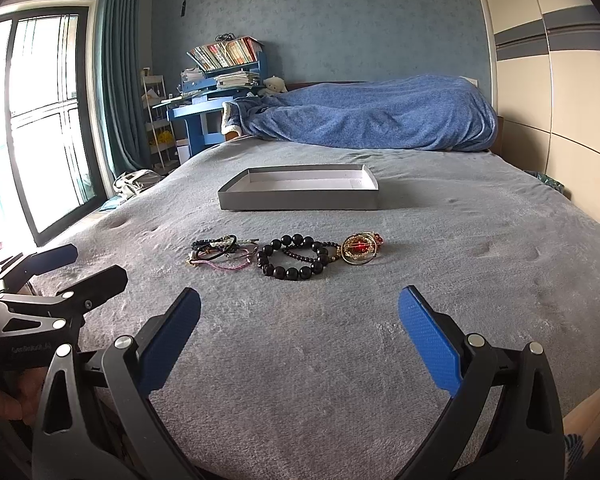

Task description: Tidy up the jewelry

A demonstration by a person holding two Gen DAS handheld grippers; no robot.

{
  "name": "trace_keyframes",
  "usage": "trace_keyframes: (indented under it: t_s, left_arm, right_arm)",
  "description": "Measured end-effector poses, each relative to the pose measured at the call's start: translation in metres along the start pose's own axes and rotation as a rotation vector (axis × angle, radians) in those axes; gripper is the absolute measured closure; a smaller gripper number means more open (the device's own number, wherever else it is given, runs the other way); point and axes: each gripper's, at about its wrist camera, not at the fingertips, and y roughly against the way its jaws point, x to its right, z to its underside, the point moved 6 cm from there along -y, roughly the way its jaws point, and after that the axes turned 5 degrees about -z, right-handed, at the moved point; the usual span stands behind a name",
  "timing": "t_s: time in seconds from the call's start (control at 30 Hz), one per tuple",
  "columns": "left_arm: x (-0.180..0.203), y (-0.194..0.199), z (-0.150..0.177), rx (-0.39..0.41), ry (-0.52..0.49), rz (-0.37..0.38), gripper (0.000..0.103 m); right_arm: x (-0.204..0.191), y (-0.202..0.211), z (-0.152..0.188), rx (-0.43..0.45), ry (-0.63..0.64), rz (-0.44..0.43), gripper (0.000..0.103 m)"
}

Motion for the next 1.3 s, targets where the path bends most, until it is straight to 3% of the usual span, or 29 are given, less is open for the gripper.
trace_keyframes:
  t_s: [0.8,0.93,1.13,1.3]
  left_arm:
    - [0.000,-0.009,0.000,-0.028,0.001,0.000,0.005]
    - [-0.003,-0.023,-0.005,-0.072,0.015,-0.001,0.005]
    - [-0.008,-0.058,-0.013,-0.151,-0.019,-0.002,0.005]
    - [-0.006,-0.095,-0.018,-0.267,-0.074,0.076,0.005]
  right_arm:
    - [0.001,-0.009,0.000,-0.020,-0.022,-0.014,0.005]
    - [0.006,-0.014,-0.010,-0.048,-0.047,-0.011,0.005]
    - [0.032,-0.036,-0.022,-0.184,-0.155,-0.030,0.005]
    - [0.051,-0.062,-0.037,-0.261,-0.143,-0.045,0.005]
